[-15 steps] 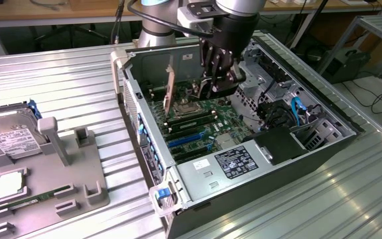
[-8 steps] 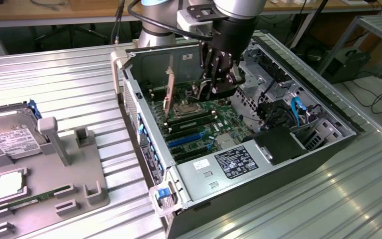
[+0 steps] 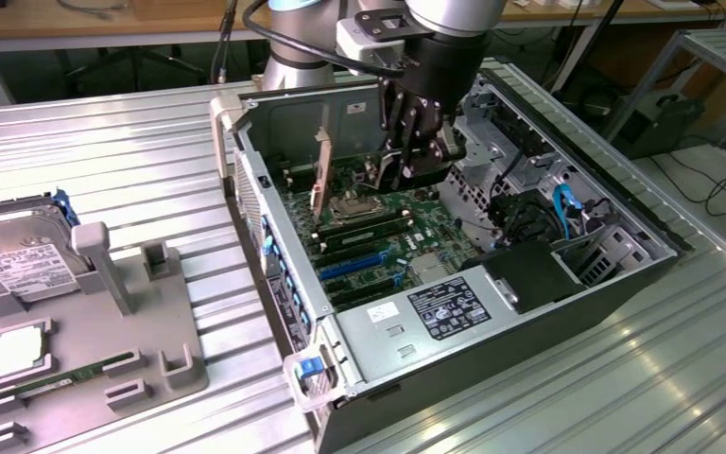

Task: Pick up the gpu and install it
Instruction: 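Insert the gpu into the slot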

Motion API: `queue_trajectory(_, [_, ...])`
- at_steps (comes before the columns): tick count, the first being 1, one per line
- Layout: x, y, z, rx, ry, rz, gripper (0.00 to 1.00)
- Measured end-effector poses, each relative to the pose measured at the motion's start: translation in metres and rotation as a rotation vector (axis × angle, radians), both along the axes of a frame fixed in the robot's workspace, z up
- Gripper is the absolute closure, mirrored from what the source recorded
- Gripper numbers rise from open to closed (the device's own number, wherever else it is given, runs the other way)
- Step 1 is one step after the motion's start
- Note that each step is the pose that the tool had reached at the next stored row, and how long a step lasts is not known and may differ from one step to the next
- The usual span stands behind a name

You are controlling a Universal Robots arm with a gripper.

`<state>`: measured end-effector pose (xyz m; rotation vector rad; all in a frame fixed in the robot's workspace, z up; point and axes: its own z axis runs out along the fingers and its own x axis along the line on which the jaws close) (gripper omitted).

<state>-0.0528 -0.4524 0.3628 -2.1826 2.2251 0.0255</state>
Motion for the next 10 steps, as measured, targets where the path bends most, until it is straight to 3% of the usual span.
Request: queue_trajectory(10, [0.0000,0.0000,0.0000,0.0000,0.0000,0.000,0.72])
